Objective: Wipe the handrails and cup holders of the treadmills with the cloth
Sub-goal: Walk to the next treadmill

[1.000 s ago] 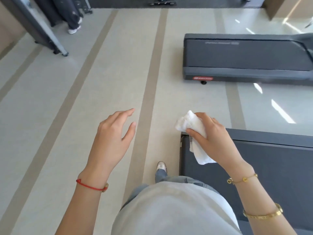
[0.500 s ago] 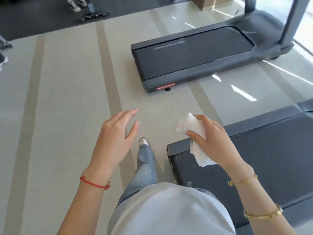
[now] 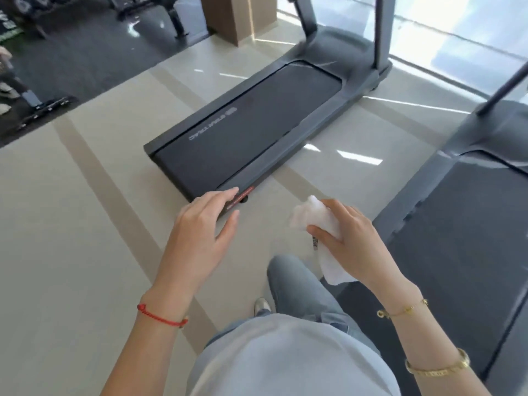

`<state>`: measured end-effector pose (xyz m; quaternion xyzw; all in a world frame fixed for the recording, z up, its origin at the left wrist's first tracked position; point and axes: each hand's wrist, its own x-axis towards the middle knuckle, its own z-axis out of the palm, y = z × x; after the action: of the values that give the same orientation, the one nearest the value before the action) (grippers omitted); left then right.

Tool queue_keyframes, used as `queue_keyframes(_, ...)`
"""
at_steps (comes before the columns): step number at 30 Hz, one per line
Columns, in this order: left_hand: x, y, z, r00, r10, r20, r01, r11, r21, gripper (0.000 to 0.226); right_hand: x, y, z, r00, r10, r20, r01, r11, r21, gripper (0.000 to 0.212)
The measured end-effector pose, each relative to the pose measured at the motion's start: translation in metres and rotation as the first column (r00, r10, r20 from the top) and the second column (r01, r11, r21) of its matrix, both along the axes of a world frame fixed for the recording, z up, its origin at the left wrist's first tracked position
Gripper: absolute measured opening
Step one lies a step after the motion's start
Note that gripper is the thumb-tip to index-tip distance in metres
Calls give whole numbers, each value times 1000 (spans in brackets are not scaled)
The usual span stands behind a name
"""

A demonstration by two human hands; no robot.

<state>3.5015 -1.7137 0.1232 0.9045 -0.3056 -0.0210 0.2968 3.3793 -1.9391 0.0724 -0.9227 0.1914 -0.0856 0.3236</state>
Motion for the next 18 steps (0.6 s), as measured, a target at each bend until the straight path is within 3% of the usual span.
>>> queue_keyframes(9,130,-102,-8,966,-254,-54,254,967,-17,35,73,-59,-2,969,-248,-4,248,969,-3,40)
queue_keyframes(18,241,-290,-11,883,-467,-56,466,884,-27,37,160,-199,-6,908,-418,32,418,908,8,33)
